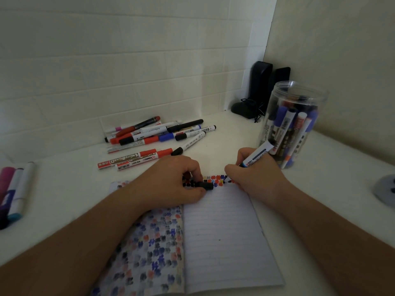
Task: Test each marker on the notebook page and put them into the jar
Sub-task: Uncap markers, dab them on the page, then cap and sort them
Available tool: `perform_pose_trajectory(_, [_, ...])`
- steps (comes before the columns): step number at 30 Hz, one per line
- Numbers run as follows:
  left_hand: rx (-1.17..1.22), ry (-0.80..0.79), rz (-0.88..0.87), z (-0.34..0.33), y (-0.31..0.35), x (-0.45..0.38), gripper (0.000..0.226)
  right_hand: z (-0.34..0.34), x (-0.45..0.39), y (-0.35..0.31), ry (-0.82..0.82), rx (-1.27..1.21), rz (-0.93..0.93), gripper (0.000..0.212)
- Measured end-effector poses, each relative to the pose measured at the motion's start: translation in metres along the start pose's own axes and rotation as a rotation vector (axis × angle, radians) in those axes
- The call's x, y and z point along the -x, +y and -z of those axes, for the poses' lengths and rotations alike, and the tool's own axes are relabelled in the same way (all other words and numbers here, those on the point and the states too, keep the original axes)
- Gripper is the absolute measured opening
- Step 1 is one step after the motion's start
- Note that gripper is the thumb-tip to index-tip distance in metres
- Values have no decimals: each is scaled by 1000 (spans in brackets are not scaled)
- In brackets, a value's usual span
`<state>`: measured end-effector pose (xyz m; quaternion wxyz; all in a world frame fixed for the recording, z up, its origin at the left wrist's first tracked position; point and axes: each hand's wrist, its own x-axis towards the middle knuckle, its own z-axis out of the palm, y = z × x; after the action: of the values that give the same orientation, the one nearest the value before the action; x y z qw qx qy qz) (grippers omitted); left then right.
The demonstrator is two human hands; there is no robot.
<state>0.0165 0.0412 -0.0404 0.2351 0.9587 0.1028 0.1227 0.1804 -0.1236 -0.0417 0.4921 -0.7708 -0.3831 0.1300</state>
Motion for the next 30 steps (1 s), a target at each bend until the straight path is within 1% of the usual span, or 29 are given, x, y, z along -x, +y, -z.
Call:
perform_pose_trajectory(3, [0, 1, -1, 0, 0, 0, 19, 0, -2, 1, -11, 53, -6, 30])
perform_pose_trajectory(6, [0, 1, 4, -1, 0, 0, 19, 1, -3, 2, -45, 40, -20, 32])
perform_pose_trajectory(12, [-1, 0, -3, 0, -1, 0, 18, 1, -2, 0, 21, -38, -32, 32])
perform_pose_trajectory(20, [-13, 8, -14, -1, 0, 0, 17, 0, -4, 3, -23, 34, -1, 35])
perform_pose_trajectory(22, [-22, 28, -30, -1, -1, 0, 17, 0, -3, 1, 18, -17, 56, 34])
perform_pose_trajectory(24, [-27, 65, -52, -1, -2, 0, 20, 3, -2, -1, 47, -125, 113, 30])
perform_pose_trajectory(26, [-12, 114, -49, 0, -3, 1, 23, 7, -2, -2, 4, -313, 125, 25])
perform_pose_trajectory(28, [10, 150, -24, 1, -2, 2, 23, 9, -4, 0, -44, -463, 92, 23])
perform_pose_trajectory(30, [36, 175, 0, 1, -1, 2, 21, 8, -5, 3, -45, -482, 74, 25])
